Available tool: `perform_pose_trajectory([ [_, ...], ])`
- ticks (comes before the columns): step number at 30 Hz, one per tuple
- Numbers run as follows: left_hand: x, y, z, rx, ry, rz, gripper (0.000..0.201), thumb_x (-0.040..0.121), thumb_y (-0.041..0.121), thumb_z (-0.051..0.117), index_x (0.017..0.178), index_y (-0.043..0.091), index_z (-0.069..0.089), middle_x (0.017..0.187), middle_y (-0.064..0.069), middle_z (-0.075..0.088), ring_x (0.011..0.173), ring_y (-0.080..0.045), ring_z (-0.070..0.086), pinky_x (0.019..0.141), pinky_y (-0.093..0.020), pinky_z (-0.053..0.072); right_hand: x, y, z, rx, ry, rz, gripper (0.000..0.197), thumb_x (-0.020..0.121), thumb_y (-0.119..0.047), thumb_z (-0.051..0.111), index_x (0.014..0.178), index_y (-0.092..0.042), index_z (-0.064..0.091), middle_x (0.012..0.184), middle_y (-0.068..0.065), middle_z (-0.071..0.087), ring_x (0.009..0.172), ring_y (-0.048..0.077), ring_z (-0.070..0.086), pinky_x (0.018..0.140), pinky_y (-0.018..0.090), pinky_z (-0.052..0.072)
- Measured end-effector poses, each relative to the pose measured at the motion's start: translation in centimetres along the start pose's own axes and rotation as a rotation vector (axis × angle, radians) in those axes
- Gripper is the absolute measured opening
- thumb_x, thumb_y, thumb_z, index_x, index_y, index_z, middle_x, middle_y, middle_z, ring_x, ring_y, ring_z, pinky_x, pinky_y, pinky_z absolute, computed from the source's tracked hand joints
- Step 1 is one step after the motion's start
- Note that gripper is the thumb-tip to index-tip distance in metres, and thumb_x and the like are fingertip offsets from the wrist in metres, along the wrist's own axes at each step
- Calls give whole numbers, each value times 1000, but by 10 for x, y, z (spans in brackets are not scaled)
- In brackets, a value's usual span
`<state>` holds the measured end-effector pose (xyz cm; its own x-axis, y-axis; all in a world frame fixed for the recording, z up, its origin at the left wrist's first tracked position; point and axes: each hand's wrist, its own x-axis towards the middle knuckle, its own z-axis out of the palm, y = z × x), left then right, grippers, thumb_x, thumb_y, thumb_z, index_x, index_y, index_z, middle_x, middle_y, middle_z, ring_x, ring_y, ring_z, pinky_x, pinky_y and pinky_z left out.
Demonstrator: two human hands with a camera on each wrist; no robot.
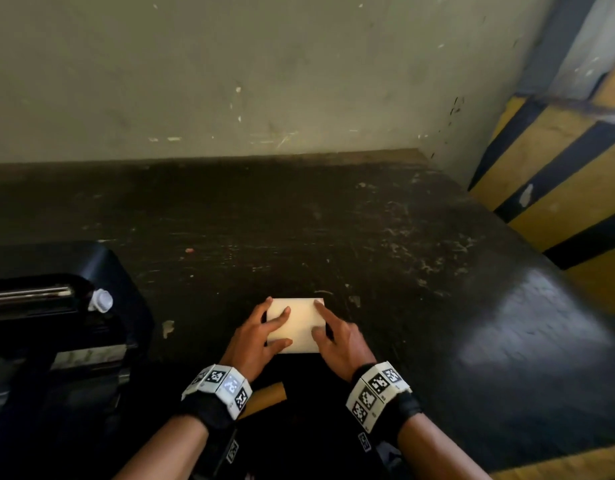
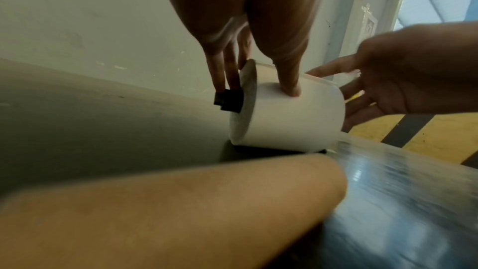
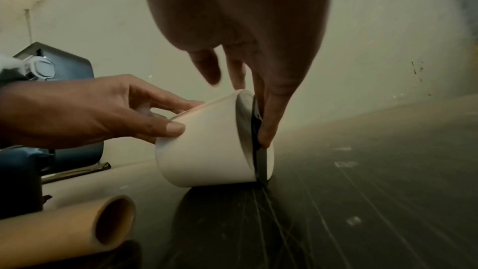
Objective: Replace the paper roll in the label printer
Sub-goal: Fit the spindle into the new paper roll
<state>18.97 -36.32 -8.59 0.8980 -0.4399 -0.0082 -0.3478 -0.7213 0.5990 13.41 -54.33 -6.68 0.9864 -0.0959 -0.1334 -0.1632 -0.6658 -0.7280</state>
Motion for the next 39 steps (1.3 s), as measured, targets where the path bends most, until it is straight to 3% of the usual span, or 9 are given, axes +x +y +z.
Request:
perform_pose_trajectory([
  [2, -4, 3, 6, 43, 16, -26, 58, 85, 29, 62, 136, 35, 36, 156, -1, 12, 141, -21, 19, 114, -38, 26, 2, 0, 4, -62, 36, -23, 57, 92, -40, 52, 143, -29, 30, 135, 12, 54, 118, 25, 55, 98, 34, 45],
  [6, -10, 8, 8, 53, 42, -32, 57, 86, 28, 61, 137, 35, 36, 156, -2, 10, 141, -21, 20, 113, -37, 26, 3, 3, 5, -85, 52, -32, 58, 89, -40, 58, 140, -33, 34, 133, 9, 56, 117, 24, 55, 98, 35, 45],
  [13, -20, 8, -5, 85, -61, -11, 61, 89, 28, 57, 141, 35, 26, 158, 1, 2, 142, -25, 14, 113, -38, 21, 4, 2, 2, -83, 68, -17, 56, 86, -40, 62, 136, -31, 41, 123, 12, 62, 112, 26, 58, 95, 36, 47],
  [16, -38, -4, -13, 56, 10, -44, 57, 91, 32, 50, 142, 34, 24, 157, 1, 12, 141, -24, 18, 113, -41, 28, 6, 4, 1, -80, 73, 11, 56, 84, -41, 64, 135, -32, 43, 126, 13, 60, 114, 27, 57, 96, 35, 46],
  [19, -67, -26, -17, 117, 93, -185, 52, 93, 28, 47, 142, 29, 28, 152, -1, 28, 137, -22, 26, 108, -39, 34, 7, 5, 2, -88, 64, 30, 56, 84, -42, 63, 135, -33, 41, 129, 15, 57, 118, 30, 54, 100, 40, 45],
  [24, -114, -55, -11, 239, -8, -420, 54, 90, 33, 51, 139, 19, 33, 147, -5, 35, 133, -27, 31, 104, -41, 38, 6, 5, 3, -92, 82, 42, 56, 84, -43, 63, 135, -33, 42, 133, 16, 54, 124, 34, 47, 105, 46, 39],
  [29, -135, -59, -2, 318, 1, -461, 37, 89, 30, 53, 121, 12, 51, 130, -8, 45, 123, -29, 38, 90, -42, 45, 6, 4, 4, -85, 68, 67, 56, 84, -43, 63, 134, -33, 41, 135, 17, 50, 127, 34, 42, 105, 50, 39],
  [34, -127, -60, -3, 191, 63, -579, 47, 83, 23, 64, 123, 5, 46, 130, -18, 47, 122, -33, 45, 98, -40, 42, 5, 2, 5, -68, 47, 97, 57, 85, -42, 62, 136, -35, 37, 139, 16, 45, 131, 34, 38, 105, 53, 38],
  [39, -120, -67, -11, 21, 142, -624, 35, 78, 21, 69, 107, 5, 58, 115, -15, 60, 107, -33, 58, 89, -37, 48, 6, 3, 7, -50, 55, 93, 59, 84, -41, 63, 136, -33, 38, 138, 15, 48, 127, 31, 45, 103, 51, 41],
])
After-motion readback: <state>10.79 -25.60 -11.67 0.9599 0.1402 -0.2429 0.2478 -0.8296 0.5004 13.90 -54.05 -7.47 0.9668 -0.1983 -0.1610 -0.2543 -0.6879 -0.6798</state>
